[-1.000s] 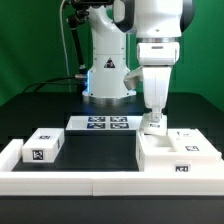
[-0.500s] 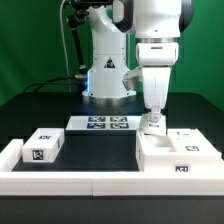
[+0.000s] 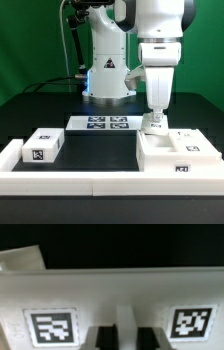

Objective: Assemble cabinet

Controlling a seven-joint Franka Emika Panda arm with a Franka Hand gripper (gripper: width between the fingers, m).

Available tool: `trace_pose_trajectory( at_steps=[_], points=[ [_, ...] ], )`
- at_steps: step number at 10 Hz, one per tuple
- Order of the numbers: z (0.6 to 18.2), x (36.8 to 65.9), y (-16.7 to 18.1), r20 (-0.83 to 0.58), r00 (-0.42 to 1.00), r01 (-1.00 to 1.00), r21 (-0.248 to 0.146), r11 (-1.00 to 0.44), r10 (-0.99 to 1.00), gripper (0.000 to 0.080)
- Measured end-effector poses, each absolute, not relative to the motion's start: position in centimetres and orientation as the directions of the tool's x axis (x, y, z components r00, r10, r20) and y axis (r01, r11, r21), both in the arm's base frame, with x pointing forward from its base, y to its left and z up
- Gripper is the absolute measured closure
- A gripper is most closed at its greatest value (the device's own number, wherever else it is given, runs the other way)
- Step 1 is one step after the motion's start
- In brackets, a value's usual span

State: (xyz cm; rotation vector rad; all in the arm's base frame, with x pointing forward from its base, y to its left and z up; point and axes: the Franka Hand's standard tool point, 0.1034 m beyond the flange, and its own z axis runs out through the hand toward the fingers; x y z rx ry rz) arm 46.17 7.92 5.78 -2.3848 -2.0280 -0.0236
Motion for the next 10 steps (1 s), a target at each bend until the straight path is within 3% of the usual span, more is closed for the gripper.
trace_pose_trajectory(
  at_steps=[7,10],
  points=[
    [5.7,46.0,7.6,0.007,0.126,0.992,-0.019,-0.125,0.992,0.0731],
    [5.7,47.9,7.1,0.016,0.099,0.995,-0.008,-0.099,0.995,0.0731]
  ],
)
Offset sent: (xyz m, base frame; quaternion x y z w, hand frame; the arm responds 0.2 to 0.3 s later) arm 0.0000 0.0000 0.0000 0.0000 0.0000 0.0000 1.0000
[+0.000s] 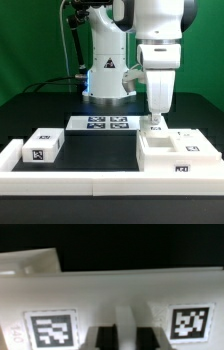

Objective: Assemble cabinet

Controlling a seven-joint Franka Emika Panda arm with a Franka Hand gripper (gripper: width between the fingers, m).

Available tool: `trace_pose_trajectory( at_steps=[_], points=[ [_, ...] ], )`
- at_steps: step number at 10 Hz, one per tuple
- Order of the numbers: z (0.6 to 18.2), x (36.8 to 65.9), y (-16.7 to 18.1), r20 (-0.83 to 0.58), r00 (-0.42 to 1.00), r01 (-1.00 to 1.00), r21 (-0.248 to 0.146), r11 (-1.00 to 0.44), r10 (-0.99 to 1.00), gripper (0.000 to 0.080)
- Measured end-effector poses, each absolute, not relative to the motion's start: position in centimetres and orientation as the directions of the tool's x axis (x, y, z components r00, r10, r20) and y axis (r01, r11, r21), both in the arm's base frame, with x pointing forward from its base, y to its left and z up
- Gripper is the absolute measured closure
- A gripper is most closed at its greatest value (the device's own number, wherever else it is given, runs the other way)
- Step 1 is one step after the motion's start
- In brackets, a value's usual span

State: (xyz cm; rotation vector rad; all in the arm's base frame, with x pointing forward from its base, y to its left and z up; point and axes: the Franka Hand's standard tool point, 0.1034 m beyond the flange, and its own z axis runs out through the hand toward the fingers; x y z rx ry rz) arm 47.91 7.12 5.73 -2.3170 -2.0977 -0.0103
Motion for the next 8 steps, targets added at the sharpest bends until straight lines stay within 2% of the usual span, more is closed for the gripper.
trace_pose_trajectory(
  at_steps=[4,8],
  points=[
    [5.8,49.5,7.0,0.022,0.088,0.996,0.004,-0.088,0.996,0.0731],
    [5.9,53.0,6.6,0.023,0.080,0.997,0.009,-0.080,0.997,0.0731]
  ],
)
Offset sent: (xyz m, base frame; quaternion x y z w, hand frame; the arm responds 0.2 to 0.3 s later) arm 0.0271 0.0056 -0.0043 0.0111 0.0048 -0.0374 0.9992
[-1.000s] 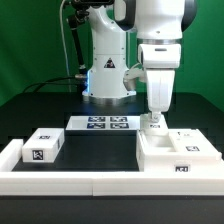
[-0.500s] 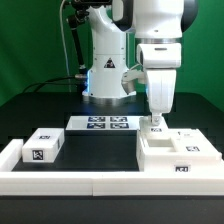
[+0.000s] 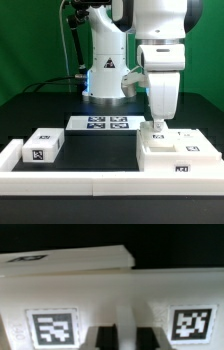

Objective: Assemble cabinet

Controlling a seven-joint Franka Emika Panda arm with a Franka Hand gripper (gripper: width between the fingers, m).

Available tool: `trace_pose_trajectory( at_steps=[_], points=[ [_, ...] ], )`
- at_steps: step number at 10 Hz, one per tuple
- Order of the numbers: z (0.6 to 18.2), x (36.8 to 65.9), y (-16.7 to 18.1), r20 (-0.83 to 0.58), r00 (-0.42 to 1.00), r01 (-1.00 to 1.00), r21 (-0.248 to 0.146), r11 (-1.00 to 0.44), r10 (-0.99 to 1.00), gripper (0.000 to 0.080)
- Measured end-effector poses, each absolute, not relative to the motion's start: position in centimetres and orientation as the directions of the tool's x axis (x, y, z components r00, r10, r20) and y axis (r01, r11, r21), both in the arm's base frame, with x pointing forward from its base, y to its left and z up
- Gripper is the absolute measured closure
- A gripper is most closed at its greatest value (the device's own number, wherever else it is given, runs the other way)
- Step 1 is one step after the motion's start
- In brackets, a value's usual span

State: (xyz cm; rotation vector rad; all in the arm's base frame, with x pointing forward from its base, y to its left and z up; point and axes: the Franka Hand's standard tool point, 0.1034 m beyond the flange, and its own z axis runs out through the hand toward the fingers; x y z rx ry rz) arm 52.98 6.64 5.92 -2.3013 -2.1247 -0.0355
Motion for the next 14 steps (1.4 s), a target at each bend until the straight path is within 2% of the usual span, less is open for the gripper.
trace_pose_trajectory(
  at_steps=[5,9,14],
  points=[
    [5.9,53.1,6.6,0.024,0.083,0.996,0.011,-0.083,0.996,0.0731],
    [5.9,56.7,6.4,0.019,0.078,0.997,-0.006,-0.078,0.997,0.0731],
    [5.9,58.0,6.4,0.009,0.084,0.996,-0.026,-0.084,0.996,0.0731]
  ],
)
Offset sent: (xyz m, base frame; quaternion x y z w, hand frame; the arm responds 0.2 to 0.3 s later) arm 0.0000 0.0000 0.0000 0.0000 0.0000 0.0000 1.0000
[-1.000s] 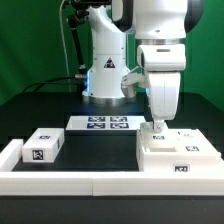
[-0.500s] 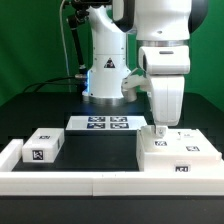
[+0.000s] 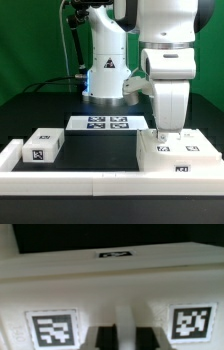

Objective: Assemble cabinet

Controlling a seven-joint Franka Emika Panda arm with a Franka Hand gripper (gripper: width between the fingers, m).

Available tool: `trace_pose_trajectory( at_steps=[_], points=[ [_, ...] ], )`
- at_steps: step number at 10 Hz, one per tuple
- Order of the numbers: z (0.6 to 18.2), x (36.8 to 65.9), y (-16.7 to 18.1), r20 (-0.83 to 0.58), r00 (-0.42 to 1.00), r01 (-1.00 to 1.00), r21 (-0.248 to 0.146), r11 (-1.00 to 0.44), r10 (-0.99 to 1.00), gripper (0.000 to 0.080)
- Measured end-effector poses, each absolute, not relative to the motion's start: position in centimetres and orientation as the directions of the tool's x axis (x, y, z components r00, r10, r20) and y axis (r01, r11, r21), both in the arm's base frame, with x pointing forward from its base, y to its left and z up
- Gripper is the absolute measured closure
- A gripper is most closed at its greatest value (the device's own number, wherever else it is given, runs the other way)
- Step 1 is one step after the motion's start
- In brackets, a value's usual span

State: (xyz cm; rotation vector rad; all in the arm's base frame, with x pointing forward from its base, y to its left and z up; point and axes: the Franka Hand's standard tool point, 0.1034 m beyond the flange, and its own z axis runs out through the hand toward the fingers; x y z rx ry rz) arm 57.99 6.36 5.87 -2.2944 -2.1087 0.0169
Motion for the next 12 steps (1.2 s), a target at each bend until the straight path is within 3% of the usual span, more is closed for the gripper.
trace_pose_trajectory(
  at_steps=[3,4,6,7,8,10,12],
  points=[
    [6.1,58.1,5.9,0.009,0.098,0.995,-0.019,-0.098,0.995,0.0684],
    [6.4,58.4,5.4,0.007,0.131,0.991,-0.013,-0.131,0.991,0.0464],
    [6.7,58.5,5.2,0.007,0.257,0.966,0.008,-0.257,0.966,0.0178],
    [7.4,57.8,5.2,0.009,0.331,0.943,0.039,-0.331,0.944,0.0178],
    [8.3,56.7,4.8,0.012,0.345,0.937,0.060,-0.345,0.938,0.0043],
    [9.9,53.5,5.5,0.048,0.517,0.849,0.097,-0.519,0.855,0.0009],
    [9.0,51.1,6.5,0.080,0.557,0.821,0.100,-0.563,0.827,0.0001]
  ],
)
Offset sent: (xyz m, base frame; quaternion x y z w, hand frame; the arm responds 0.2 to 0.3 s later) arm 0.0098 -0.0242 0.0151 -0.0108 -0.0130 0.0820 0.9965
